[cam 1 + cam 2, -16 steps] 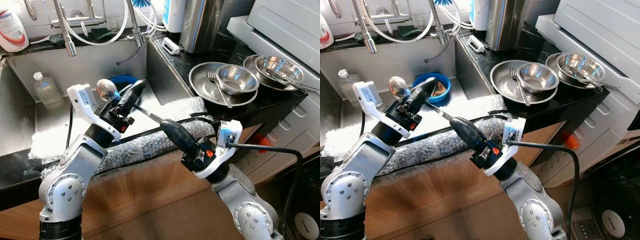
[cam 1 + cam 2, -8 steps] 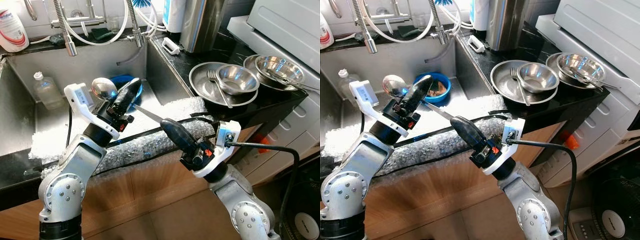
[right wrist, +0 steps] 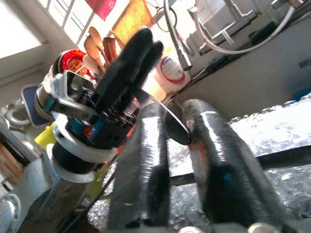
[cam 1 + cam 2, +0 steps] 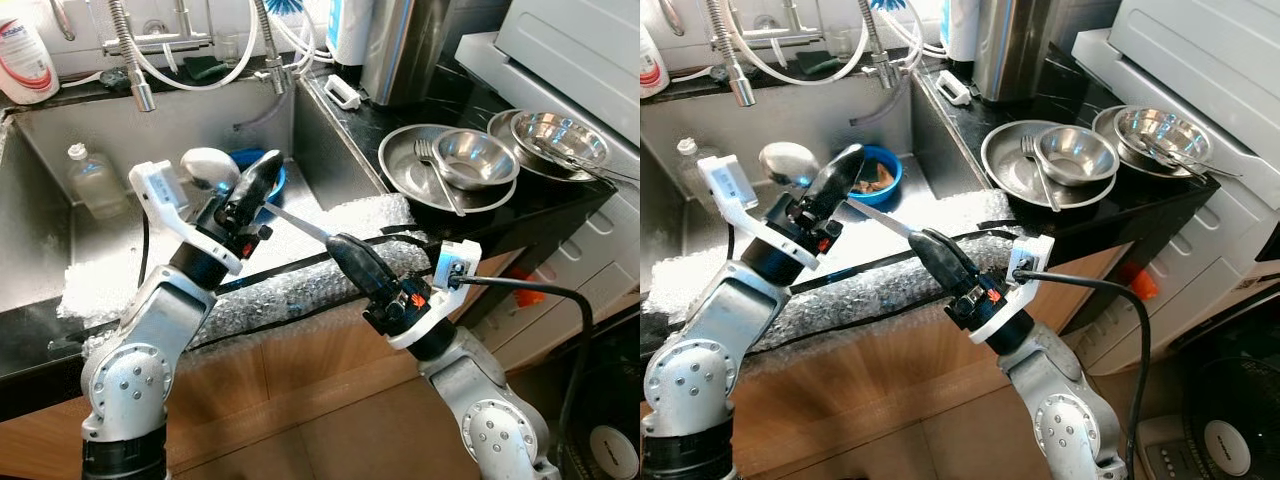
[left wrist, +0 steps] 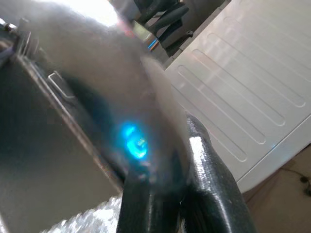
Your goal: Kitchen organization
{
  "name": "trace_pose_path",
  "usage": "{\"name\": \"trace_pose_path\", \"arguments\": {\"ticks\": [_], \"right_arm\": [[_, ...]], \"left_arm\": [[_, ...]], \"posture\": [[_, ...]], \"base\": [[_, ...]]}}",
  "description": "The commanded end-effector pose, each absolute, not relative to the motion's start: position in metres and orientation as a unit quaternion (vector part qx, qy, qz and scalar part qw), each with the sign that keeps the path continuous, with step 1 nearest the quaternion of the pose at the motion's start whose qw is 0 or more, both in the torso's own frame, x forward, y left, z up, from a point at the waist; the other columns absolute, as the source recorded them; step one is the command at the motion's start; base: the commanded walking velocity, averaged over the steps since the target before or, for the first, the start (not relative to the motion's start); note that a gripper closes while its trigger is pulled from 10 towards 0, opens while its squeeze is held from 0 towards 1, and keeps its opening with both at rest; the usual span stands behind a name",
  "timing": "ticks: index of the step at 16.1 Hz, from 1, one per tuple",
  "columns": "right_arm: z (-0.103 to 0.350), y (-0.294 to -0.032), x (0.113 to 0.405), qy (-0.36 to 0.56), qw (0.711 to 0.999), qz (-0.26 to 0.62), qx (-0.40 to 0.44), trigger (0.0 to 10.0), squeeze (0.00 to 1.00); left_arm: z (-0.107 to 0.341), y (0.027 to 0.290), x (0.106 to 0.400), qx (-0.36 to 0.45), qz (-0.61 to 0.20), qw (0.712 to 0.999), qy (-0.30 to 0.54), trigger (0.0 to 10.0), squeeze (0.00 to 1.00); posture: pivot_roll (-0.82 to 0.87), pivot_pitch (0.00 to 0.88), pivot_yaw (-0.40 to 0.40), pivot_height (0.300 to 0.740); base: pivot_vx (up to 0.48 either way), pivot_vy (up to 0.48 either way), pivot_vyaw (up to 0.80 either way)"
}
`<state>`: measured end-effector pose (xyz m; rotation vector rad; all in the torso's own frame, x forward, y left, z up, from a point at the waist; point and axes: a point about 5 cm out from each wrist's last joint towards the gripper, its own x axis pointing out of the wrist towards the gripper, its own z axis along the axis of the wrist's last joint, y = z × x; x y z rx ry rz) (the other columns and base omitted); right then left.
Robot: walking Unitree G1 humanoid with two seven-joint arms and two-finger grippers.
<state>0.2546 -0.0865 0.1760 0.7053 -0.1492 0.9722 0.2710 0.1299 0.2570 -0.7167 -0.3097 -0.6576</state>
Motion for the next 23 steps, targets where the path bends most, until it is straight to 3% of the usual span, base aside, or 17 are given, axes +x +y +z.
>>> {"name": "trace_pose_path", "arguments": {"ticks": [1,5,9,10,11,13,17,18,19,23], "right_arm": [[0.181,-0.091,0.256,-0.087,0.827,0.451,0.324,10.0,1.0],[0.18,-0.091,0.256,-0.085,0.829,0.45,0.322,10.0,1.0],[0.179,-0.092,0.258,-0.084,0.843,0.435,0.307,10.0,1.0],[0.182,-0.101,0.267,-0.103,0.89,0.367,0.25,10.0,0.48],[0.186,-0.108,0.273,-0.118,0.911,0.326,0.225,10.0,0.0],[0.198,-0.122,0.28,-0.154,0.942,0.263,0.138,10.0,0.0],[0.198,-0.122,0.28,-0.154,0.942,0.263,0.138,10.0,0.0],[0.19,-0.133,0.261,-0.166,0.964,0.204,0.044,10.0,0.0],[0.181,-0.137,0.245,-0.159,0.971,0.176,0.016,10.0,0.0],[0.167,-0.13,0.233,-0.141,0.976,0.167,-0.005,10.0,0.0]], "left_arm": [[0.26,0.141,0.273,-0.34,-0.283,0.882,-0.164,0.0,0.0],[0.273,0.152,0.276,-0.358,-0.247,0.878,-0.2,0.0,0.0],[0.281,0.185,0.289,-0.361,-0.108,0.894,-0.242,0.0,0.0],[0.283,0.201,0.291,-0.278,-0.036,0.925,-0.255,4.1,0.0],[0.284,0.204,0.29,-0.22,-0.021,0.94,-0.262,10.0,0.0],[0.284,0.21,0.291,-0.126,0.005,0.956,-0.266,10.0,0.0],[0.284,0.21,0.291,-0.126,0.005,0.956,-0.266,10.0,0.0],[0.259,0.215,0.302,0.03,0.041,0.972,-0.228,10.0,0.0],[0.242,0.216,0.308,0.099,0.047,0.972,-0.206,10.0,0.0],[0.223,0.217,0.319,0.113,0.061,0.976,-0.177,10.0,0.0]], "posture": [[0.07,0.136,-0.081,0.74],[0.07,0.136,-0.08,0.74],[0.07,0.135,-0.075,0.74],[0.07,0.137,-0.073,0.74],[0.07,0.135,-0.073,0.74],[0.06,0.136,-0.068,0.74],[0.06,0.136,-0.068,0.74],[0.06,0.134,-0.057,0.74],[0.07,0.131,-0.054,0.74],[0.05,0.124,-0.04,0.74]], "base": [[0.0,0.0,0.0],[0.0,0.0,0.0],[0.0,0.0,0.0],[0.0,0.0,0.0],[0.0,0.0,0.0],[0.0,0.0,0.0],[0.0,0.0,0.0],[0.0,0.0,0.0],[0.0,0.0,0.0],[0.0,0.0,0.0]]}}
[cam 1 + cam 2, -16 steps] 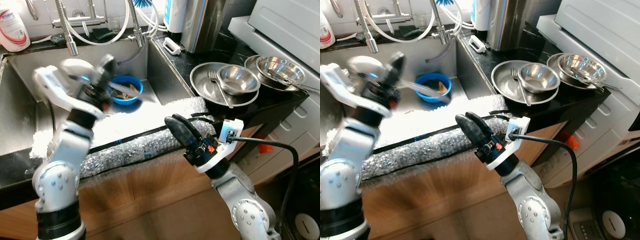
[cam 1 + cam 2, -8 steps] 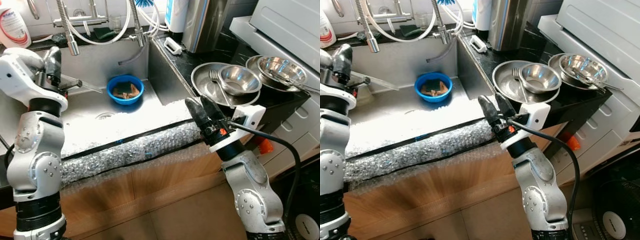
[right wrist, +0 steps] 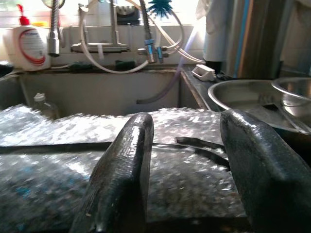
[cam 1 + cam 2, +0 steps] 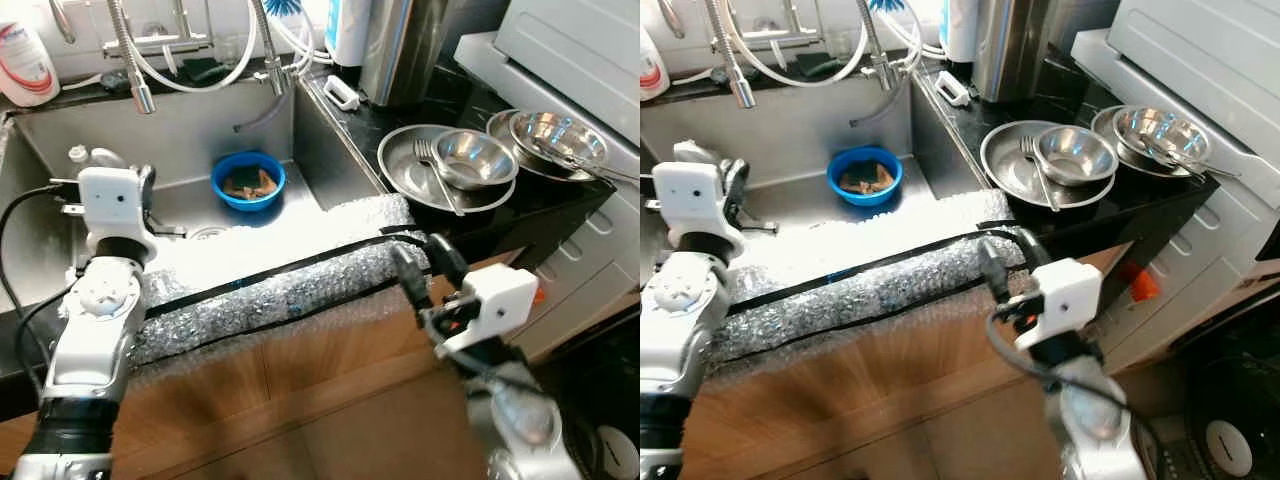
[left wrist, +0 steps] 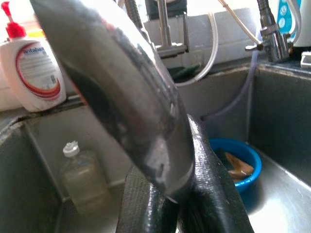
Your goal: Kitchen organization
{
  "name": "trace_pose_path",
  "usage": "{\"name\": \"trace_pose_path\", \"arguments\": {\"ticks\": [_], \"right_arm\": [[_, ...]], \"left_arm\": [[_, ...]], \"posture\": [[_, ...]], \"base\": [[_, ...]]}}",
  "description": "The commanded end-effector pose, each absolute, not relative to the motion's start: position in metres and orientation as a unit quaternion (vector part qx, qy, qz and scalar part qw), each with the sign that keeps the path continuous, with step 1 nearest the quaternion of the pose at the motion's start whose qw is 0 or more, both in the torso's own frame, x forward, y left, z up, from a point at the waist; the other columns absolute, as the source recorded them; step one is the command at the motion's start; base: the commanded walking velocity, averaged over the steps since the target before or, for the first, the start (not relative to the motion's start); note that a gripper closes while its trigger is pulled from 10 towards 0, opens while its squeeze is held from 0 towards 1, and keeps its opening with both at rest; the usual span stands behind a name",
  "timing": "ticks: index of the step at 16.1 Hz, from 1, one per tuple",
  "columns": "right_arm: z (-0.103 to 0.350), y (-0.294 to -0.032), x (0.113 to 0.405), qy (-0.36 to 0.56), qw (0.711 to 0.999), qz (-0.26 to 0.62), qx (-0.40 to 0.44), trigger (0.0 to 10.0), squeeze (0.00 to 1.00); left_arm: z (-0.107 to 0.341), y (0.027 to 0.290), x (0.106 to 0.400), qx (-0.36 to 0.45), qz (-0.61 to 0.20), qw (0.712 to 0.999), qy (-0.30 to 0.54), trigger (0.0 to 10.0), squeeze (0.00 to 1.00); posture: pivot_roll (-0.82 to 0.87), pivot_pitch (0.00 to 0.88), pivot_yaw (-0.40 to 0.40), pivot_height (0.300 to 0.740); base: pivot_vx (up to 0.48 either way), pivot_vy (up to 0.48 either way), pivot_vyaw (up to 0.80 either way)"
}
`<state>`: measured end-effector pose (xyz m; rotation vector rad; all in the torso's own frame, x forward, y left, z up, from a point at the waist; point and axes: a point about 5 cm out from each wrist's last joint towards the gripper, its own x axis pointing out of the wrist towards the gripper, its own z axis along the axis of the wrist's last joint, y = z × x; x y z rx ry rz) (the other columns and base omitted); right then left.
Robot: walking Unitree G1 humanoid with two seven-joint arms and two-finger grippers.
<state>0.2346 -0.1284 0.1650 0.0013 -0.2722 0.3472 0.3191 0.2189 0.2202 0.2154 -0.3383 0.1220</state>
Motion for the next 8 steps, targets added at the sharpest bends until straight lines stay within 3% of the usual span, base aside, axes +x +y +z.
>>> {"name": "trace_pose_path", "arguments": {"ticks": [1,7,8], "right_arm": [[0.165,-0.129,0.232,-0.139,0.977,0.162,-0.007,10.0,0.0],[0.159,-0.124,0.229,-0.143,0.979,0.143,-0.011,10.0,0.0],[0.158,-0.123,0.228,-0.142,0.979,0.143,-0.013,10.0,0.0]], "left_arm": [[0.219,0.216,0.322,0.126,0.058,0.976,-0.17,10.0,0.0],[0.21,0.219,0.337,0.139,0.06,0.976,-0.155,10.0,0.0],[0.209,0.219,0.337,0.124,0.062,0.978,-0.154,10.0,0.64]], "posture": [[0.04,0.12,-0.039,0.74],[0.05,0.083,-0.028,0.74],[0.05,0.08,-0.027,0.74]], "base": [[0.0,0.0,0.0],[0.0,0.0,0.0],[0.0,0.0,0.0]]}}
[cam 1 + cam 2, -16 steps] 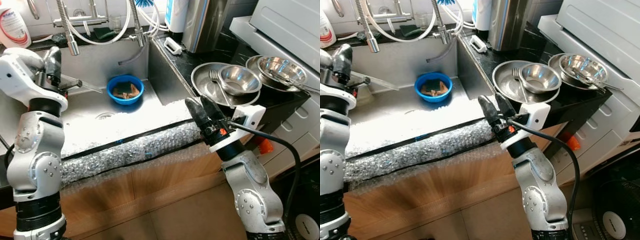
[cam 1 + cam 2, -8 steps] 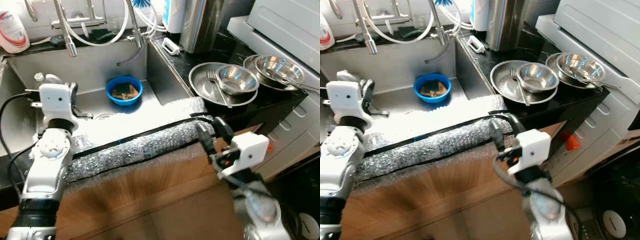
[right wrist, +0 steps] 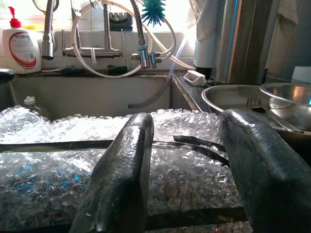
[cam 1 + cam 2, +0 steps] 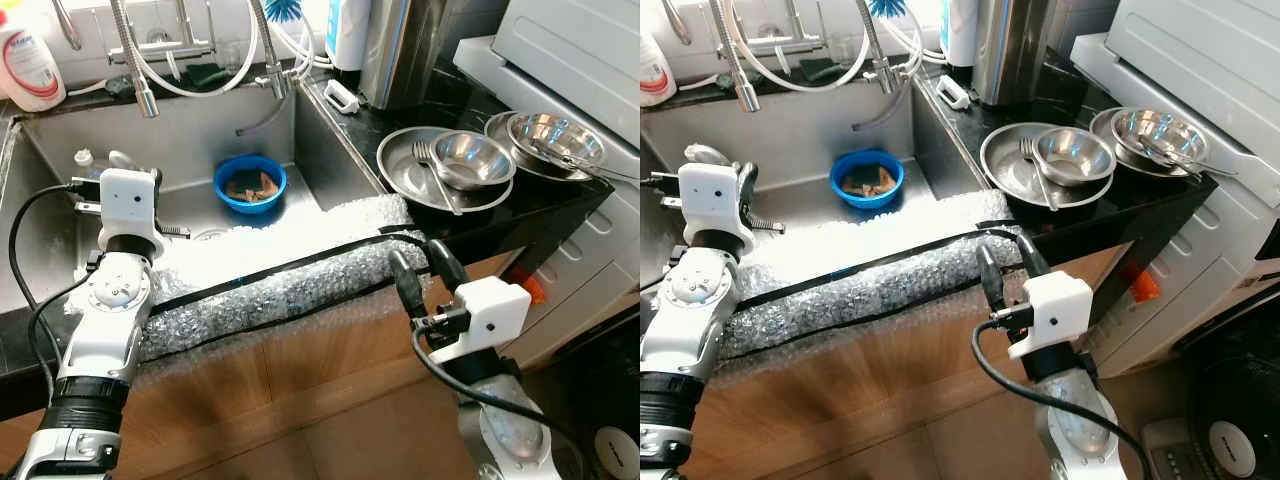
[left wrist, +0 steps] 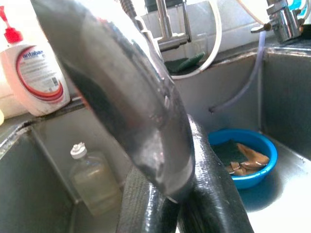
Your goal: Kitchen organization
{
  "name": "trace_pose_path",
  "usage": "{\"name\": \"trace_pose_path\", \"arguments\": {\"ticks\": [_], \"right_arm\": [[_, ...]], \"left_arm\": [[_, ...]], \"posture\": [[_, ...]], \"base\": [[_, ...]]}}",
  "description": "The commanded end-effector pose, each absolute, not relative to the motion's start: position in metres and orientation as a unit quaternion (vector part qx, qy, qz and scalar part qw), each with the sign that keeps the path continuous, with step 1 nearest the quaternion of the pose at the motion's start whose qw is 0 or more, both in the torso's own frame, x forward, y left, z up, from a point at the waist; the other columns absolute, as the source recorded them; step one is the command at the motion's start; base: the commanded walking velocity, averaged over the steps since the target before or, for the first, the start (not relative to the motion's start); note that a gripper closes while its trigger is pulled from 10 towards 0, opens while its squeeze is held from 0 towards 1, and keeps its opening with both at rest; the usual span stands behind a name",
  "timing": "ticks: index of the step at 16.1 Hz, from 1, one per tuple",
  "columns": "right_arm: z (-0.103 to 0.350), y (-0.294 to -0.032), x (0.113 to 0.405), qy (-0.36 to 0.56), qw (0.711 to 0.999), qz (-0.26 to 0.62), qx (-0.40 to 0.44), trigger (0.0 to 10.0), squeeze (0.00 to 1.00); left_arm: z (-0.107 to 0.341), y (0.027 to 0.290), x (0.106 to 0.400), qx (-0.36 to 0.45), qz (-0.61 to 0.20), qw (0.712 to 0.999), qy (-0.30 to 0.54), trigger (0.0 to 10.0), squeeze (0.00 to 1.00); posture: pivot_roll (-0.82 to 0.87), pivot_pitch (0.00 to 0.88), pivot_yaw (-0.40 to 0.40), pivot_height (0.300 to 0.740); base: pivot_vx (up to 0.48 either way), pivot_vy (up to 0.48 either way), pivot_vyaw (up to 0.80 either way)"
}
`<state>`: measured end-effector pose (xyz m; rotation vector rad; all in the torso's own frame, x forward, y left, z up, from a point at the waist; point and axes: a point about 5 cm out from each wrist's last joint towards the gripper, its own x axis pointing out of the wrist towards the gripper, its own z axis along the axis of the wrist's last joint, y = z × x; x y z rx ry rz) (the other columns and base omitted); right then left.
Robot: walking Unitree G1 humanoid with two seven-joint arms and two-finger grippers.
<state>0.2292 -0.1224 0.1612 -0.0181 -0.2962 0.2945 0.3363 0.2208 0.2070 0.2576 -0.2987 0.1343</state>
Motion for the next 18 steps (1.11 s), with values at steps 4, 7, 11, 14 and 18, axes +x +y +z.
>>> {"name": "trace_pose_path", "arguments": {"ticks": [4,7,11,14,18], "right_arm": [[0.157,-0.121,0.229,-0.142,0.98,0.137,-0.007,10.0,0.0],[0.157,-0.119,0.232,-0.141,0.98,0.139,-0.002,10.0,0.0],[0.159,-0.118,0.236,-0.141,0.98,0.138,0.0,10.0,0.0],[0.161,-0.12,0.242,-0.145,0.981,0.129,0.001,10.0,0.0],[0.164,-0.124,0.245,-0.15,0.981,0.122,-0.004,10.0,0.0]], "left_arm": [[0.206,0.22,0.338,0.123,0.058,0.979,-0.153,10.0,1.0],[0.204,0.219,0.34,0.115,0.053,0.981,-0.149,10.0,1.0],[0.208,0.218,0.338,0.11,0.059,0.978,-0.165,10.0,1.0],[0.234,0.216,0.331,0.125,0.064,0.962,-0.235,10.0,0.0],[0.278,0.218,0.3,0.171,0.039,0.932,-0.317,10.0,0.0]], "posture": [[0.05,0.074,-0.027,0.74],[0.05,0.097,-0.03,0.74],[0.05,0.115,-0.039,0.74],[0.06,0.123,-0.043,0.74],[0.06,0.135,-0.044,0.74]], "base": [[0.0,0.0,0.0],[0.0,0.0,0.0],[0.0,0.0,0.0],[0.0,0.0,0.0],[0.0,0.0,0.0]]}}
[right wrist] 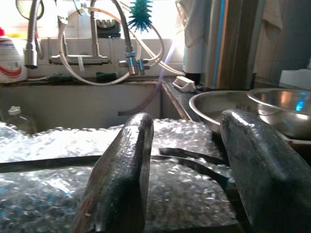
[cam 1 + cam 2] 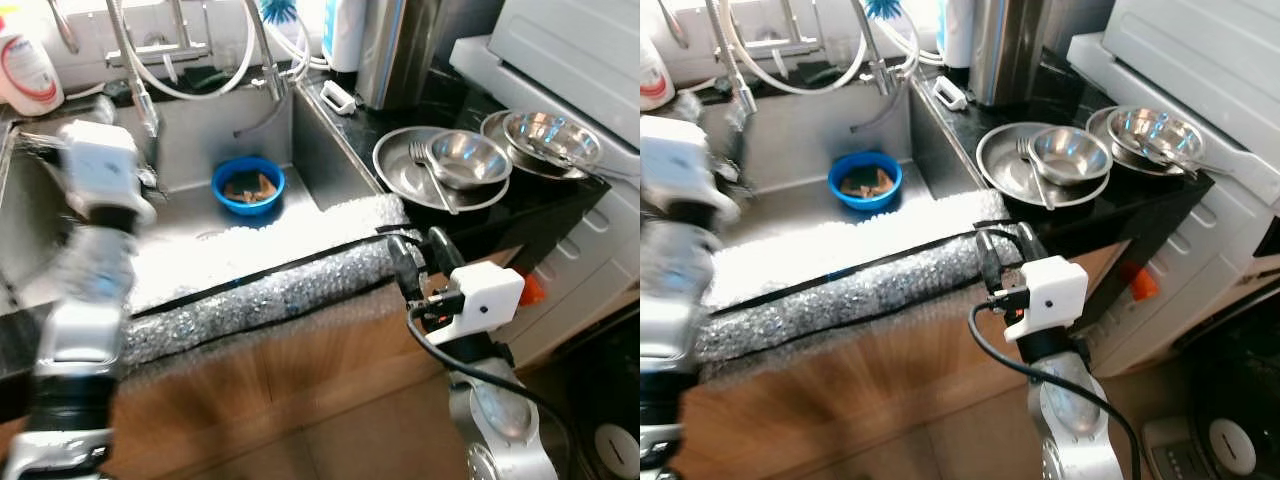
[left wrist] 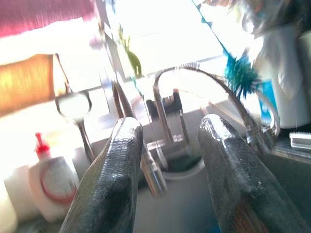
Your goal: Kitchen organization
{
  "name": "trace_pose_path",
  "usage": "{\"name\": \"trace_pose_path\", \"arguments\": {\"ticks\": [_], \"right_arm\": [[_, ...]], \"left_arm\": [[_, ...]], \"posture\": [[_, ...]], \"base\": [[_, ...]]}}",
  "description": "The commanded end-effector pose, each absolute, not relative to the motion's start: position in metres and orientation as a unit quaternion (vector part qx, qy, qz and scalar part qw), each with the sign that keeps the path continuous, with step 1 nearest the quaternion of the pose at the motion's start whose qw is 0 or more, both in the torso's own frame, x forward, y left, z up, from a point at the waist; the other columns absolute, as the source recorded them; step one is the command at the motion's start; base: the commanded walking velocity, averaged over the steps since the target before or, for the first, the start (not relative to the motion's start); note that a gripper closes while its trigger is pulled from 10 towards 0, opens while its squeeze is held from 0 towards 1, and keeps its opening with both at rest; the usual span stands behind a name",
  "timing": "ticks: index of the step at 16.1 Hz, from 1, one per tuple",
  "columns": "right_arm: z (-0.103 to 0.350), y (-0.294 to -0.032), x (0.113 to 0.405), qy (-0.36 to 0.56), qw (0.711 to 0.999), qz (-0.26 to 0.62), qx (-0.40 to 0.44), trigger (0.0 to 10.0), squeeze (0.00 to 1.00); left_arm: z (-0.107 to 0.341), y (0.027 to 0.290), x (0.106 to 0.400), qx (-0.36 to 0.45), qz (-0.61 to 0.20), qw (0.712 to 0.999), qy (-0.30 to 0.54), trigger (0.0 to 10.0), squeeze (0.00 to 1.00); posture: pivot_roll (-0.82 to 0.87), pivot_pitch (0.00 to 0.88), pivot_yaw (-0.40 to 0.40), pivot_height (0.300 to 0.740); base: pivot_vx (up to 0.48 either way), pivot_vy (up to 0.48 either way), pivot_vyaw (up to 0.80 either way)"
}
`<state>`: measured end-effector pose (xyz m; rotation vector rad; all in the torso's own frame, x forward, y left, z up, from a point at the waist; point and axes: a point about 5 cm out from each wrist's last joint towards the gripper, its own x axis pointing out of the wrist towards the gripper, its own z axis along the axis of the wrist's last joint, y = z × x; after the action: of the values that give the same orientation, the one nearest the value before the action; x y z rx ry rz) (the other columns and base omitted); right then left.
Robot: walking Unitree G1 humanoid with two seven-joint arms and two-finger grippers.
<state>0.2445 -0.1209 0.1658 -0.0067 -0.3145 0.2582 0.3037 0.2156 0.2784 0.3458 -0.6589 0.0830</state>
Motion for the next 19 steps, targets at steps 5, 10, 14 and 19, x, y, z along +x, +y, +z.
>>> {"name": "trace_pose_path", "arguments": {"ticks": [5,10,14,19], "right_arm": [[0.165,-0.126,0.245,-0.15,0.981,0.12,-0.008,10.0,0.0],[0.167,-0.136,0.245,-0.152,0.982,0.111,-0.018,10.0,0.0],[0.169,-0.141,0.25,-0.157,0.981,0.108,-0.024,10.0,0.0],[0.169,-0.137,0.252,-0.161,0.98,0.112,-0.015,10.0,0.18]], "left_arm": [[0.259,0.239,0.27,0.202,0.048,0.941,-0.268,10.0,0.0],[0.227,0.252,0.232,0.193,0.083,0.954,-0.213,10.0,0.0],[0.213,0.25,0.22,0.173,0.099,0.961,-0.191,10.0,0.0],[0.215,0.243,0.227,0.158,0.09,0.964,-0.196,10.0,0.0]], "posture": [[0.05,0.145,-0.051,0.74],[0.05,0.156,-0.066,0.74],[0.06,0.148,-0.071,0.74],[0.05,0.11,-0.064,0.74]], "base": [[0.0,0.0,0.0],[0.0,0.0,0.0],[0.0,0.0,0.0],[0.0,0.0,0.0]]}}
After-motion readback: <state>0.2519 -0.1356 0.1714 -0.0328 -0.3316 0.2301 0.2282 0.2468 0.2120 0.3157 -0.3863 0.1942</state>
